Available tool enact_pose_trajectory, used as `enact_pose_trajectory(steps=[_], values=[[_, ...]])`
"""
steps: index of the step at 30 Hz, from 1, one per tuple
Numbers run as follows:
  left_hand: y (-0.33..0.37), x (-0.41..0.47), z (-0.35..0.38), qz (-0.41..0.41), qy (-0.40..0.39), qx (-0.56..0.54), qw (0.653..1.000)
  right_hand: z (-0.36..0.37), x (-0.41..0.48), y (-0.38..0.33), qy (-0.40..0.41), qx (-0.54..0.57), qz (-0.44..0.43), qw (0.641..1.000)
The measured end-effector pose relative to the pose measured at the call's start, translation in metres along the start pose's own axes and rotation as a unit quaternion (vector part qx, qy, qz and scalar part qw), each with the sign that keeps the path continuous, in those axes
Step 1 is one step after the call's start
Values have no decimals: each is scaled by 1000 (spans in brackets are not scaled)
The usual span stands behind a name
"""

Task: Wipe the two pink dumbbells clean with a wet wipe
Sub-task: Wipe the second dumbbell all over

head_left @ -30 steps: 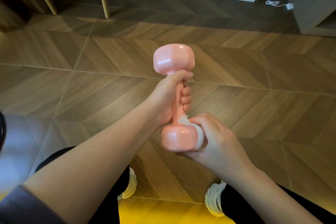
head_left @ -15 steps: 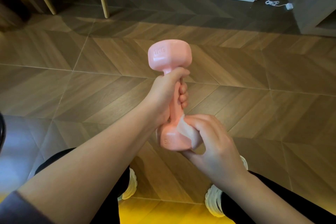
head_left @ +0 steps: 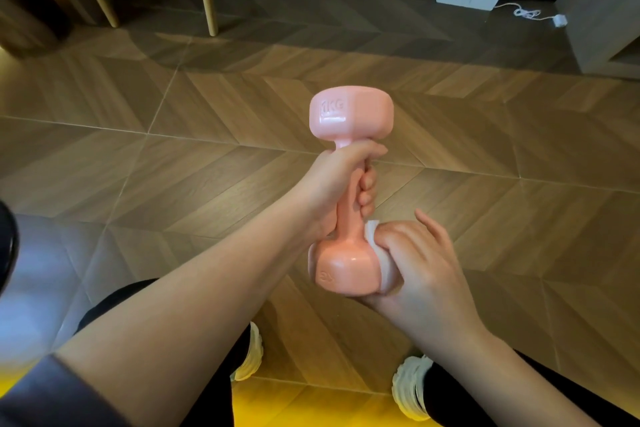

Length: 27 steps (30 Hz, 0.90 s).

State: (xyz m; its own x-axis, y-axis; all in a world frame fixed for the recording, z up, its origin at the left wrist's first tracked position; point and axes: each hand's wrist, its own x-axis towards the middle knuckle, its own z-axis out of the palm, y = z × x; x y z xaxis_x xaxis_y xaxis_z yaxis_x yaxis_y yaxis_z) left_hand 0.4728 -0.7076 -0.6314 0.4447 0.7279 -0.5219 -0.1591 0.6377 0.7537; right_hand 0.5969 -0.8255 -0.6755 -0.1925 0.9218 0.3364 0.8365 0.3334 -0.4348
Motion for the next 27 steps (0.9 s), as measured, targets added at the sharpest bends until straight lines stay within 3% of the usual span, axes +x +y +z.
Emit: enact_pose_trajectory(steps=[2,6,12,16,20,24,27], values=[[3,2,0,9,2,-9,1000,-1,1,-1,37,18,-4,999],[2,7,0,16,1,10,1000,3,8,6,-22,-27,-13,999],[-4,5,2,37,51,105,992,7,9,21,1,-86,14,996],[-6,9,0,38,83,68,993,10,14,16,-15,-58,8,998],[-4,10,-1,38,62,-1,997,8,20,9,-40,-50,9,998],[-1,11,-3,38,97,26,994,6,18,14,-3,-85,13,996],[-5,12,-3,19,92,23,995,10,15,12,-18,-88,14,996]])
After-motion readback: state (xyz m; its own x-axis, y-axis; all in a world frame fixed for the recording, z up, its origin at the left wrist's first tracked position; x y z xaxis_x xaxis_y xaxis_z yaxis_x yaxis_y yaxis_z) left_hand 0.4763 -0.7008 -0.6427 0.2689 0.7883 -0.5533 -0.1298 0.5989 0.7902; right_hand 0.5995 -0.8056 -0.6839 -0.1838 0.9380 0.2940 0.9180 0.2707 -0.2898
